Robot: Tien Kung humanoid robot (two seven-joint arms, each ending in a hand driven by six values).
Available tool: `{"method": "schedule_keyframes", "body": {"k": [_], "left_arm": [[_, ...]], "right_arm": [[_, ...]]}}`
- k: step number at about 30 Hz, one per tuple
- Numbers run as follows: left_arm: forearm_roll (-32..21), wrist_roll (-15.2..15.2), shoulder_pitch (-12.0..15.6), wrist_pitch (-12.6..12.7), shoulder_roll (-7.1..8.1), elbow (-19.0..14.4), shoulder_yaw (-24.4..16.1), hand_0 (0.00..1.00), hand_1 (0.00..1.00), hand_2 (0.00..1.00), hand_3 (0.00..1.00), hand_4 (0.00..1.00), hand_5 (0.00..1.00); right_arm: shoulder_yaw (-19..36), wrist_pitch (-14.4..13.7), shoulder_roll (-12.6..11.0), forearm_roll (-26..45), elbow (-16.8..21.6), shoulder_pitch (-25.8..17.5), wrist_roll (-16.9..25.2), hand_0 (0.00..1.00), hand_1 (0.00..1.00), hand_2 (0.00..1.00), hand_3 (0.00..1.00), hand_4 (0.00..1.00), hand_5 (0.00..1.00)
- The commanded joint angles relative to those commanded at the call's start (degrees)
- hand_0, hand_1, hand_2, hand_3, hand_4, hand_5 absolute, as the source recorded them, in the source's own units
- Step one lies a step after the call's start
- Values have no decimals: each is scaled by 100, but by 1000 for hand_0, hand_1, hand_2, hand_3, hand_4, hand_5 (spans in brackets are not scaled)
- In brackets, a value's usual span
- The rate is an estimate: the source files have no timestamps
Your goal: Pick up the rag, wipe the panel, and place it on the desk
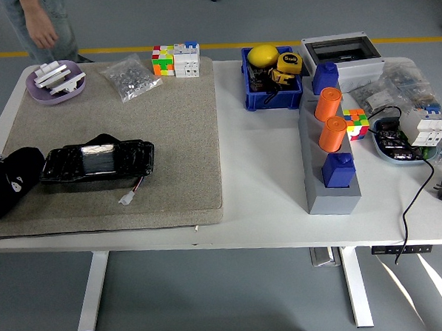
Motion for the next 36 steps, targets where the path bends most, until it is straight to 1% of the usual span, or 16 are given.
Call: {"method": "schedule_keyframes", "body": {"k": [1, 2, 7, 8, 13, 14, 19, 20, 24, 27, 31, 32, 36], "left_arm": [[7, 8, 2, -3, 3, -8, -6, 719, 828, 787, 635, 849, 156], [12, 10, 5, -3, 5, -17, -11, 784, 860, 811, 803, 911, 205], [29, 59, 46, -12, 12, -168, -81, 784, 860, 811, 803, 911, 205], [35, 71, 53, -17, 15, -197, -87, 810, 873, 824, 814, 948, 260], [-51, 101, 152, -83, 52, -495, -138, 810, 873, 824, 814, 948, 260], [-97, 92, 179, -91, 59, -561, -158, 818, 878, 828, 815, 984, 367], [-375, 54, 279, -123, 69, -799, -269, 818, 878, 828, 815, 984, 367], [-444, 39, 295, -123, 70, -829, -284, 816, 873, 823, 815, 992, 412], [-1032, -148, 425, -129, 69, -977, -342, 816, 873, 823, 815, 992, 412], [-1295, -268, 539, -101, 52, -1104, -463, 812, 856, 799, 793, 993, 408], [-1466, -382, 647, -75, 56, -1309, -548, 812, 856, 799, 793, 993, 408], [-1479, -392, 661, -72, 60, -1345, -552, 807, 843, 785, 781, 997, 434], [-1517, -469, 724, -55, 74, -1556, -595, 807, 843, 785, 781, 997, 434]], "right_arm": [[-6, 1, -2, 3, 0, 1, -2, 790, 626, 686, 642, 998, 561], [-12, 2, -3, 6, 0, 1, -4, 791, 626, 685, 641, 998, 561], [12, -2, -3, 3, 0, 5, -6, 791, 626, 685, 641, 998, 561], [18, -2, -3, -1, 0, 5, -4, 791, 621, 686, 642, 998, 560], [64, 2, 11, -34, 0, 18, 12, 791, 621, 686, 642, 998, 560], [76, 2, 15, -41, 0, 18, 16, 792, 621, 686, 642, 998, 560], [103, 0, 19, -55, 0, 1, 16, 792, 621, 686, 642, 998, 560], [98, 0, 18, -51, 0, -2, 15, 792, 620, 686, 642, 998, 560], [59, -2, 7, -21, 0, 0, 0, 792, 620, 686, 642, 998, 560], [42, -8, 2, -1, 0, -4, -12, 795, 620, 685, 641, 998, 560], [16, -19, -3, 47, 0, -26, -42, 795, 620, 685, 641, 998, 560], [12, -21, -3, 56, 0, -28, -47, 795, 620, 685, 641, 998, 560], [12, -29, -7, 70, 0, -25, -60, 795, 620, 685, 641, 998, 560]]}}
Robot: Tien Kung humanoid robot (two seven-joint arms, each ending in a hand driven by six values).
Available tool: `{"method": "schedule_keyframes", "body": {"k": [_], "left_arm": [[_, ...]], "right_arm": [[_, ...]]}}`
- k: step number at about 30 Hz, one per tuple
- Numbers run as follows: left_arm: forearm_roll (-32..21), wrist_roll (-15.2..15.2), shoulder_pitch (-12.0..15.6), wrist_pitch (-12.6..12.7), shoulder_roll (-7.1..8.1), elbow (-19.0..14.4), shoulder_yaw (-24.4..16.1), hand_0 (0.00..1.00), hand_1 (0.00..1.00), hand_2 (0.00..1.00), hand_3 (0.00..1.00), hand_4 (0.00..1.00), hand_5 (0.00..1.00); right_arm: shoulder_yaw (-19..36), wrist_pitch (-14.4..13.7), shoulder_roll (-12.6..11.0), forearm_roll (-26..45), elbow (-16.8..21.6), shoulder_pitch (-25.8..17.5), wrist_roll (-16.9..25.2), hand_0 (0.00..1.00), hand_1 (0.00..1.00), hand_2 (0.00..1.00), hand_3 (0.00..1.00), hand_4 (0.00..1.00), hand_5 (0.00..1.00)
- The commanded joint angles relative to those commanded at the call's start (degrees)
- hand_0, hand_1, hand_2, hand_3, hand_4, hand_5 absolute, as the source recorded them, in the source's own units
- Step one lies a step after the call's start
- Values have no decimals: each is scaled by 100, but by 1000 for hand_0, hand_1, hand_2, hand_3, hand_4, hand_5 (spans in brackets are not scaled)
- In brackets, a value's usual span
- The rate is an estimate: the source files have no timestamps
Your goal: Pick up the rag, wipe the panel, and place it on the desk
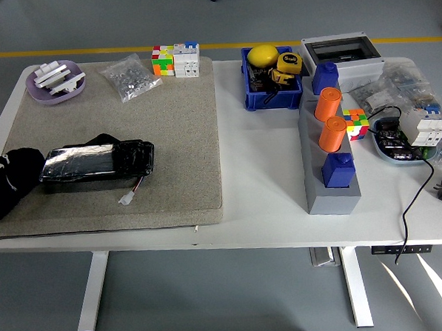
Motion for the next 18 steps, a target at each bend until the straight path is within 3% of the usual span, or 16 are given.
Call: {"method": "schedule_keyframes", "body": {"k": [18], "left_arm": [[42, 33, 87, 46, 48, -470, -159, 801, 840, 778, 762, 984, 447]], "right_arm": [[39, -55, -20, -18, 0, 1, -40, 796, 636, 685, 642, 998, 559]]}}
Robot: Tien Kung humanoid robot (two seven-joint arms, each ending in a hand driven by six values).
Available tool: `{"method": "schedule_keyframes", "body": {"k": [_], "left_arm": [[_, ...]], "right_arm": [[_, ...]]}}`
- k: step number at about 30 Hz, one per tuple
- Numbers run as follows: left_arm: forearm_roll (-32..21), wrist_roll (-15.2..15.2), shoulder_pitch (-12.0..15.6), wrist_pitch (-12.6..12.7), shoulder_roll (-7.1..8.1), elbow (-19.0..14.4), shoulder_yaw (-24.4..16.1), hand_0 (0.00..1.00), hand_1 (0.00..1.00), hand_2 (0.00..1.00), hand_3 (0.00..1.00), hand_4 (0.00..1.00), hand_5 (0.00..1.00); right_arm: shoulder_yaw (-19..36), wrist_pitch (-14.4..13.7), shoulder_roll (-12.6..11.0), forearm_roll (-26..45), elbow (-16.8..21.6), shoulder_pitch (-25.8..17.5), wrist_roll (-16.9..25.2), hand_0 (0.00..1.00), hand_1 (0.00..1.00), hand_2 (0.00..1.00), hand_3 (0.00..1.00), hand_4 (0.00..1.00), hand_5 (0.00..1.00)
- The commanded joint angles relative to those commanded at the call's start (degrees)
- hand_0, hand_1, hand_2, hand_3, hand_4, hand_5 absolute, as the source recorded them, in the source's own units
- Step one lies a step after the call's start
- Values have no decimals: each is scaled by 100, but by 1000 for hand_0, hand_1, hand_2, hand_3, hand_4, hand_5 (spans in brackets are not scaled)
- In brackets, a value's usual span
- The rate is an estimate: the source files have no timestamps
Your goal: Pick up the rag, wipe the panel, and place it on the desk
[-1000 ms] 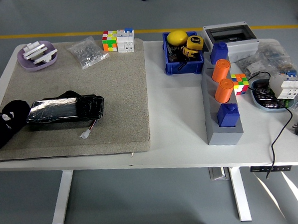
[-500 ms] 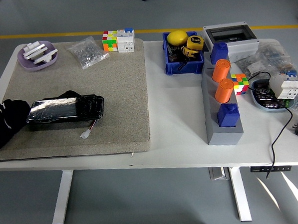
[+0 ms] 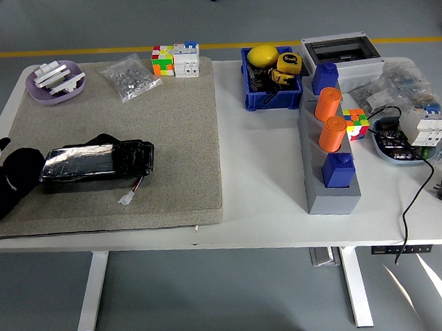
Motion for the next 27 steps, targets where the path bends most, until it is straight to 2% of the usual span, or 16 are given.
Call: {"method": "schedule_keyframes", "body": {"k": [1, 2, 13, 14, 19, 20, 25, 26, 27], "left_arm": [[-4, 2, 2, 10, 3, -9, -12, 801, 840, 778, 762, 984, 447], [3, 7, 5, 19, 3, -11, -24, 802, 841, 778, 761, 983, 453], [76, 88, 85, 2, -15, -32, -43, 810, 841, 781, 762, 984, 457], [77, 88, 88, 2, -15, -23, -43, 813, 843, 780, 762, 982, 457], [83, 91, 94, 3, -20, -7, -33, 813, 843, 780, 762, 982, 457], [87, 93, 96, 3, -21, -7, -31, 812, 843, 780, 761, 981, 457], [94, 96, 107, 2, -22, -11, -22, 812, 843, 780, 761, 981, 457], [99, 99, 111, 0, -22, -8, -24, 813, 844, 779, 762, 979, 459], [107, 101, 118, -2, -21, -10, -25, 813, 844, 779, 762, 979, 459]], "right_arm": [[-10, -3, -4, 7, 0, 0, -2, 796, 636, 685, 642, 998, 559], [-14, -7, -6, 8, 0, 1, -3, 798, 681, 702, 643, 998, 559], [-98, -95, -28, 66, 0, 15, -39, 803, 703, 713, 644, 998, 558], [-89, -99, -29, 51, 0, 16, -44, 806, 689, 668, 485, 998, 556], [-63, -129, -39, -10, 0, 8, -51, 806, 689, 668, 485, 998, 556], [-83, -132, -41, 0, 0, 9, -62, 812, 690, 644, 404, 998, 505], [-233, -180, -54, 41, 0, 15, -70, 812, 690, 644, 404, 998, 505], [-247, -174, -57, 37, 0, 20, -66, 809, 635, 448, 575, 867, 253], [-250, -175, -59, 27, 0, 23, -60, 809, 635, 448, 575, 867, 253]]}}
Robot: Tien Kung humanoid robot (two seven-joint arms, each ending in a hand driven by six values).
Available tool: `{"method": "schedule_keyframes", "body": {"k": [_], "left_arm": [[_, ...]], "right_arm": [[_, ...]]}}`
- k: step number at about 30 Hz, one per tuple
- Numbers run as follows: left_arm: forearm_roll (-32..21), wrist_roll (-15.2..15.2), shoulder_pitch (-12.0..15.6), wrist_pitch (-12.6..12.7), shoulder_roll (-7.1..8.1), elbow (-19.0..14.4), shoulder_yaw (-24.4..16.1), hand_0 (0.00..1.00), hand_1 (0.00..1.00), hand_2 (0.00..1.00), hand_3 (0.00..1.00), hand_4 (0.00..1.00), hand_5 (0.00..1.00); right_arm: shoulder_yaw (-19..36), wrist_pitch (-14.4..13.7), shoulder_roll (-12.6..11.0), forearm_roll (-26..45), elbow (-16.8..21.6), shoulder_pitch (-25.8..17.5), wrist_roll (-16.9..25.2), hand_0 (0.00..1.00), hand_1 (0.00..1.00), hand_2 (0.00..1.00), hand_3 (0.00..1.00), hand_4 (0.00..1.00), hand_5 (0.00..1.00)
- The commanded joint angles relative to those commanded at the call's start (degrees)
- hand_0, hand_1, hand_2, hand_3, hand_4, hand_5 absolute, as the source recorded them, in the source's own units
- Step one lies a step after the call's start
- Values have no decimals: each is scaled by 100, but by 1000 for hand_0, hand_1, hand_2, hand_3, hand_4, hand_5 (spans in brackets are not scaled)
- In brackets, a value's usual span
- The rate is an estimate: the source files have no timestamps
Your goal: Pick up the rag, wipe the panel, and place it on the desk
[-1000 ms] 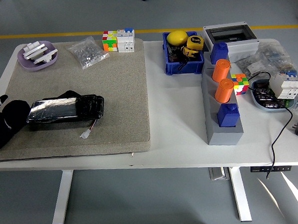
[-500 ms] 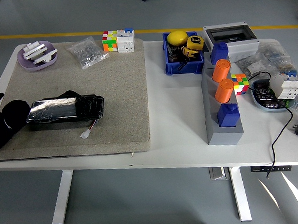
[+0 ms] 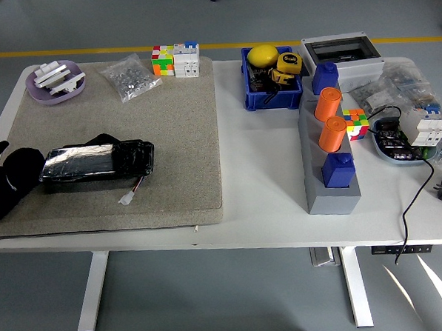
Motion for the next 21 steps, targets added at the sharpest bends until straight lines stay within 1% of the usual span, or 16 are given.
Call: {"method": "schedule_keyframes", "body": {"k": [4, 5, 7, 10, 11, 16, 17, 21], "left_arm": [[19, 3, 19, -5, -6, 2, -8, 813, 844, 779, 762, 979, 459], [22, 4, 19, -8, -7, 3, -12, 814, 844, 779, 762, 978, 460], [34, 7, 26, -11, -10, 5, -15, 814, 844, 779, 762, 978, 460], [47, 10, 44, -15, -14, 7, -12, 814, 844, 779, 762, 978, 460], [54, 14, 52, -18, -15, 10, -9, 813, 847, 780, 761, 978, 462], [71, 23, 87, -23, -14, 0, 4, 813, 847, 780, 761, 978, 462], [69, 24, 90, -22, -11, -2, 5, 812, 848, 781, 761, 977, 461], [69, 31, 94, -15, -2, -14, 7, 812, 848, 781, 761, 977, 461]], "right_arm": [[-20, 6, -6, 44, 0, 2, 16, 809, 635, 448, 575, 867, 253], [-50, 39, -10, 104, 0, 0, 17, 785, 652, 692, 560, 880, 275], [-127, 107, -13, 244, 0, -11, 12, 785, 652, 692, 560, 880, 275], [-168, 119, -2, 304, 0, -39, 30, 785, 652, 692, 560, 880, 275], [-199, 105, 3, 336, 0, -50, 37, 708, 678, 751, 577, 906, 307], [-326, 0, 12, 490, 0, -75, 113, 708, 678, 751, 577, 906, 307], [-330, 10, 8, 475, 0, -74, 114, 718, 673, 728, 565, 936, 350], [-334, 72, -10, 364, 0, -59, 81, 718, 673, 728, 565, 936, 350]]}}
